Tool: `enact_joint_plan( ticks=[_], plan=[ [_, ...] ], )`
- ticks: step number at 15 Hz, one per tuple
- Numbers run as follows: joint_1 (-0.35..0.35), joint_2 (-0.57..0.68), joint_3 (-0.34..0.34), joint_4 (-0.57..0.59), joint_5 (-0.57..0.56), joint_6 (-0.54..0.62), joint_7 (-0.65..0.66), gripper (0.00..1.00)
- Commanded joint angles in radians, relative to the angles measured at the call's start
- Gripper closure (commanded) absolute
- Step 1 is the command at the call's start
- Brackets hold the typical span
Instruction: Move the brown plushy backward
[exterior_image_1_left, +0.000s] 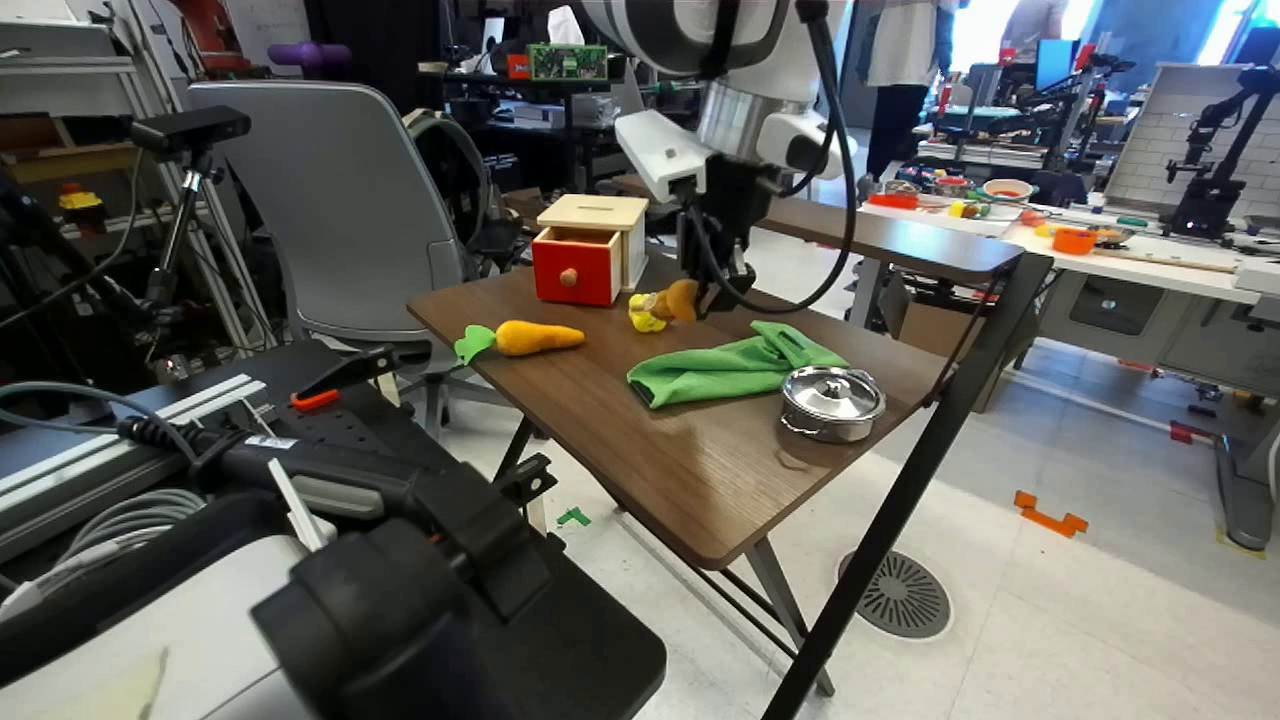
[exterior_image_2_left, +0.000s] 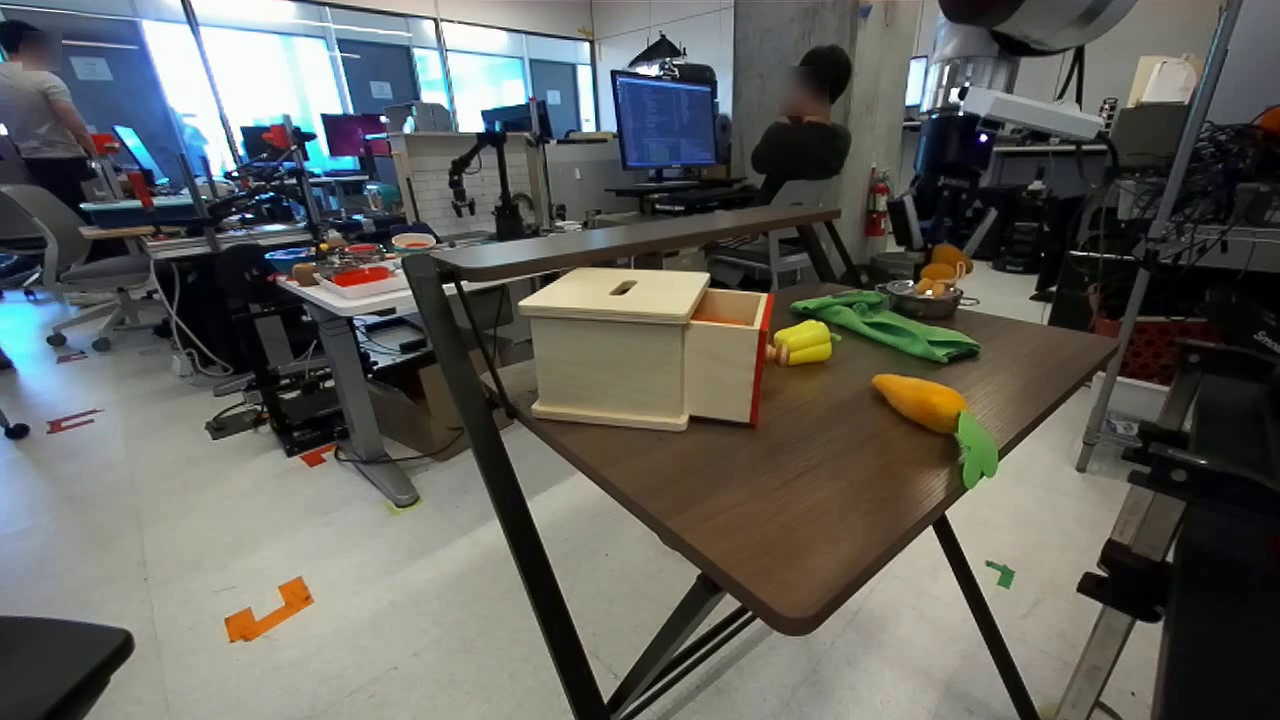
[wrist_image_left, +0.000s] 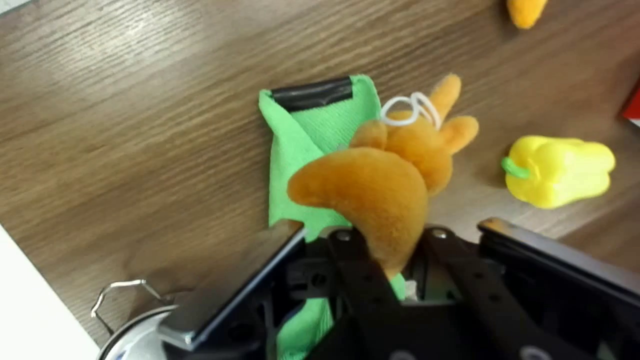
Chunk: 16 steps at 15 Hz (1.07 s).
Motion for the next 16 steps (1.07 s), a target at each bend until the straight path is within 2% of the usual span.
enact_joint_plan(
  ticks=[1,7,16],
  plan=[
    [-0.032,0.025,0.016,0.121,0.071,-0.073,-0.01,0.98],
    [-0.027,0.137,0.027,0.316,0.104,-0.084,0.005,0.98],
    [-0.001,0.349,0.069,0.557,0.073,-0.137,0.005,0.98]
  ],
)
